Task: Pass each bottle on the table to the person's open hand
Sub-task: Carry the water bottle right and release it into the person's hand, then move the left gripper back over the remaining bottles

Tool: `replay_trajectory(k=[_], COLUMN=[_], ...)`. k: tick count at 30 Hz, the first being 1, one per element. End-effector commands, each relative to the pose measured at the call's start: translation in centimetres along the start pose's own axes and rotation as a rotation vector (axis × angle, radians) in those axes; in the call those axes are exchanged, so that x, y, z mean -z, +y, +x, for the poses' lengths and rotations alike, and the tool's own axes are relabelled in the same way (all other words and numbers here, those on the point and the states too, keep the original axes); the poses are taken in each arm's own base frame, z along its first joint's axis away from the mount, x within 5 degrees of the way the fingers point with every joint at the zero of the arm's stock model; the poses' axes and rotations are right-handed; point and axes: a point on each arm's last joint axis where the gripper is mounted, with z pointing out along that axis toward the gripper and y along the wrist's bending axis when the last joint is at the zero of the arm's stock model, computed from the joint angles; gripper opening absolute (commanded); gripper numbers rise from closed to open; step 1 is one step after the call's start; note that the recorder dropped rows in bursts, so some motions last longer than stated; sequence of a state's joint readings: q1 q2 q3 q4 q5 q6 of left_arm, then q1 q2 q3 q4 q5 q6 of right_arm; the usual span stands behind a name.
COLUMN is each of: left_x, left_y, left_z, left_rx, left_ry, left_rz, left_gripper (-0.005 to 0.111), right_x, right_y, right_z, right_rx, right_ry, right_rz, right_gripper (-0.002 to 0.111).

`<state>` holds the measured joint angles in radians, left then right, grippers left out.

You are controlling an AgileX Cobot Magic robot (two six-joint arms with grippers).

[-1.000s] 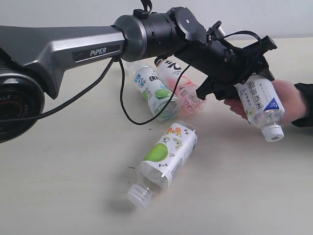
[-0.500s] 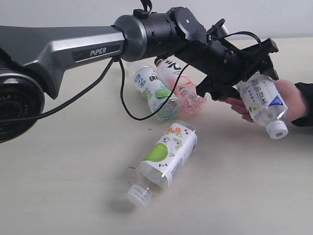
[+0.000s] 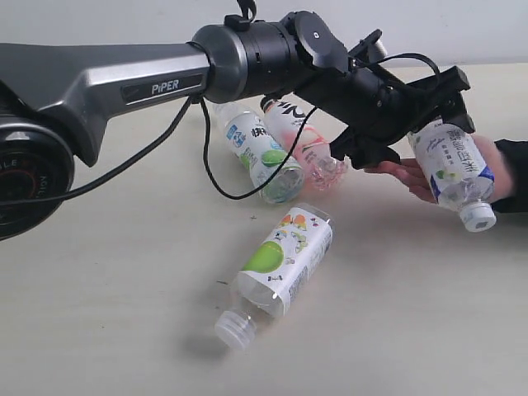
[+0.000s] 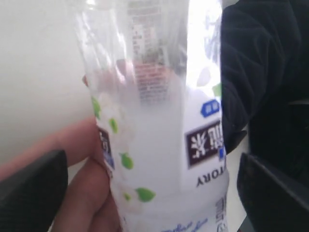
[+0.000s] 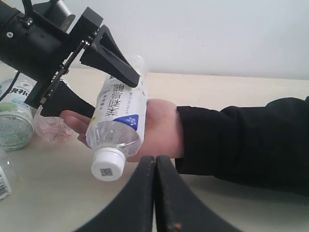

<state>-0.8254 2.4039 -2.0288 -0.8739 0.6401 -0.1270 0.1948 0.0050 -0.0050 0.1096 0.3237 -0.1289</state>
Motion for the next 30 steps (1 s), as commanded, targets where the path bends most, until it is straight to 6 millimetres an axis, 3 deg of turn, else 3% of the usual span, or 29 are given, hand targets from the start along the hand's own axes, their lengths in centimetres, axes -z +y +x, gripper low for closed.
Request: replay_trajectory(k=[1, 7, 9, 12, 18, 25, 30], left_x=[2.6, 6.6, 8.0, 9.9, 13.1, 16.6, 19.6], left_y=[-2.0, -4.1, -4.9, -5.6, -6.3, -6.5, -7.2], left_z=[-1.0, -1.9, -1.9, -2.0, -0.9, 0.3, 2.6], left_rx=[-0.068, -0.153, -0.203, -0.298, -0.449, -0.519, -0.594], left_ry=[-0.028, -0.042, -0.043, -0.047, 0.052, 0.089, 0.057], left_rz=[0.035, 0.05, 0.04, -0.006, -0.127, -0.339, -0.459], left_gripper=[0.09, 0.09, 0.085, 0.067, 0.002, 0.0, 0.0], right_x=[0.0, 0.0, 0.0, 0.0, 0.0, 0.0, 0.0], right_y=[0.0, 0.0, 0.0, 0.0, 0.0, 0.0, 0.0], right_z=[0.0, 0.0, 0.0, 0.0, 0.0, 0.0, 0.0], right_rx=[0.001, 0.001, 0.001, 0.001, 0.001, 0.001, 0.001], right_ry=[-0.014, -0.014, -0.014, -0.014, -0.014, -0.014, -0.014], right_rz=[0.005, 0.005, 0.005, 0.005, 0.005, 0.005, 0.005], right_gripper=[0.0, 0.0, 0.0, 0.0, 0.0, 0.0, 0.0])
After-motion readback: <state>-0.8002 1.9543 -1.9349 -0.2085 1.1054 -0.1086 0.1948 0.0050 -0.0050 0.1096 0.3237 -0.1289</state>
